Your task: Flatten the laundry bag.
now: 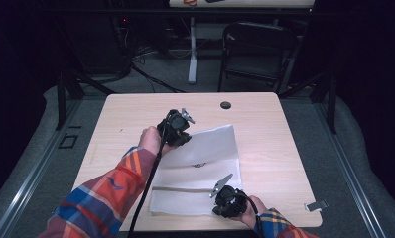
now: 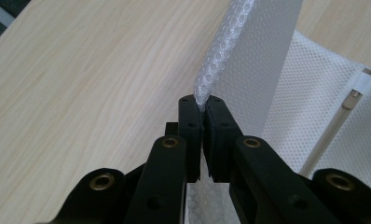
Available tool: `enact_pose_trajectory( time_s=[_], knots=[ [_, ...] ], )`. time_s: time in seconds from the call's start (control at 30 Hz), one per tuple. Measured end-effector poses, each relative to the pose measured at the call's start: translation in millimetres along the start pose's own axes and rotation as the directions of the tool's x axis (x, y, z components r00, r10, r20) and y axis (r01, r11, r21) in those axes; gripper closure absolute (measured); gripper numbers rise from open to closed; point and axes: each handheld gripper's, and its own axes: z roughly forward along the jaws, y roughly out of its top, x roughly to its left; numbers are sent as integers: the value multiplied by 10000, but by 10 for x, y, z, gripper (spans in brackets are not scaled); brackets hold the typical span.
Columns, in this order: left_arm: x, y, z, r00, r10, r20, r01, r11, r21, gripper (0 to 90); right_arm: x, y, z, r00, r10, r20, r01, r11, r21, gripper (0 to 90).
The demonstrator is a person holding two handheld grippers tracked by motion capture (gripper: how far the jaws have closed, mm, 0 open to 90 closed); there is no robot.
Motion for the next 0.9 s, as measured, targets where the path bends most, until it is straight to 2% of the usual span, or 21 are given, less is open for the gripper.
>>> enact_pose_trajectory(
  time_s=[0.13,0.27,0.37,0.43,0.5,0.57,0.63,0.7,0.9],
  knots=[
    [48,26,-1,10000,-34,73,34,10000,23,862,1,-9,-3,9999,-22,-141,23,10000,80,900],
    [98,57,9,9995,-267,184,267,9996,-30,862,12,-13,-4,9997,-23,-227,25,10000,87,900],
    [124,87,24,9995,-309,26,309,9995,-50,862,27,-27,7,9993,71,-369,-72,10000,-37,900],
    [136,110,44,9997,-228,30,228,9997,10,862,25,-22,-10,9995,-82,-320,88,9998,190,900],
    [148,142,71,9999,-94,-88,95,9999,96,862,22,-30,1,9989,19,-472,-16,10000,57,900],
    [179,179,96,9998,-50,-201,53,9999,148,862,6,-25,-13,9991,-126,-415,135,9997,215,900],
    [211,219,127,9997,-110,-207,112,9999,91,860,12,-27,-8,9990,-64,-433,71,9999,149,900],
    [226,258,164,9999,-171,-22,170,9998,-89,855,10,-26,-10,9991,-106,-421,113,9998,178,900],
    [244,389,283,9986,-354,-385,354,9994,9,850,8,-27,-12,9990,-89,-432,97,9998,196,900]
  ],
)
